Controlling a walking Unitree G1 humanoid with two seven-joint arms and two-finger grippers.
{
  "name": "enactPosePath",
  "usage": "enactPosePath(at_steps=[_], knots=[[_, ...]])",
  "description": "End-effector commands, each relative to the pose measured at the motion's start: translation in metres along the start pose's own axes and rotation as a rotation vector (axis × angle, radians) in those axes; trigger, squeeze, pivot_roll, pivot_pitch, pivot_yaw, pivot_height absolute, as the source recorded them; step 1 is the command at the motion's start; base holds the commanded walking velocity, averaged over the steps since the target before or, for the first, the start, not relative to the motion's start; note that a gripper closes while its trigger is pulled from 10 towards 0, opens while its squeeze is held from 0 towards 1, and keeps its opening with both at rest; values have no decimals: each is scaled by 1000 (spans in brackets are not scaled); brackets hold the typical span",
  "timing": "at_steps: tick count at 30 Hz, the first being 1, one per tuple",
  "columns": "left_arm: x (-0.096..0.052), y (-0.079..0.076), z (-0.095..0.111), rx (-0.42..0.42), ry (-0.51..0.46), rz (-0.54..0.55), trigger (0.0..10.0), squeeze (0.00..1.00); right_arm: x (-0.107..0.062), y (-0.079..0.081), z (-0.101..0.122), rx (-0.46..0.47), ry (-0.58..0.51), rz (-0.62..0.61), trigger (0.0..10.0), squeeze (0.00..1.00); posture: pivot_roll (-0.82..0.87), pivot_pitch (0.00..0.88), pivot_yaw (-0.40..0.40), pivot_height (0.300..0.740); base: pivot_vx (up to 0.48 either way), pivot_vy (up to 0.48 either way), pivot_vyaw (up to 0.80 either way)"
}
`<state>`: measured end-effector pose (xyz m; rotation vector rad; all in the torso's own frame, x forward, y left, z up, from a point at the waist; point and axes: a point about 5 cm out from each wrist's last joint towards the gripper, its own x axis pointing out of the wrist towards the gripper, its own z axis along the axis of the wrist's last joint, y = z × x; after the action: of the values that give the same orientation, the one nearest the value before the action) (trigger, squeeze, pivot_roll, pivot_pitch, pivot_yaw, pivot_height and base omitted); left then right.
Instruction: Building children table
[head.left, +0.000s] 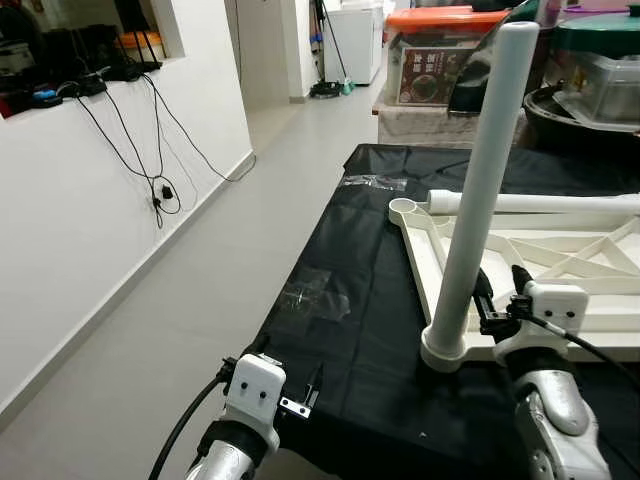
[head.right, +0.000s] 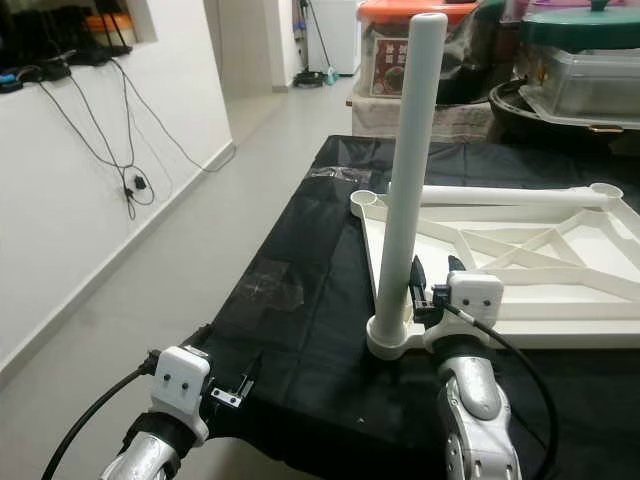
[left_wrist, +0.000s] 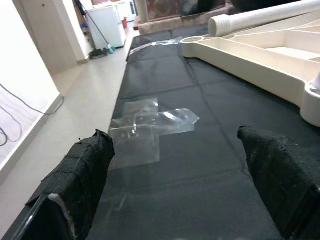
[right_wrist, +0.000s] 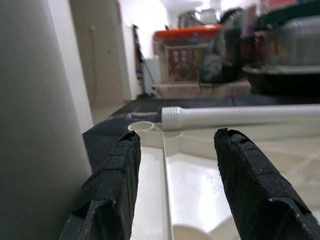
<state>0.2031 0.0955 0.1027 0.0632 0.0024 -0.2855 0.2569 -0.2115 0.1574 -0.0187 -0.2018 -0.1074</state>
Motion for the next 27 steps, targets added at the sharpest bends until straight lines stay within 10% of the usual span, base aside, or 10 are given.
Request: enactPosePath(at_steps=[1, 27], knots=[[0, 4, -2, 24, 15, 10, 10000, 0, -5, 4, -2, 2, 45, -11, 10000, 0, -8, 0, 50, 740, 0, 0, -800], [0, 4, -3, 20, 26, 15, 10000, 0, -14, 19, -21, -34, 192, -84, 10000, 0, 5, 0, 36, 740, -176, 0, -123]])
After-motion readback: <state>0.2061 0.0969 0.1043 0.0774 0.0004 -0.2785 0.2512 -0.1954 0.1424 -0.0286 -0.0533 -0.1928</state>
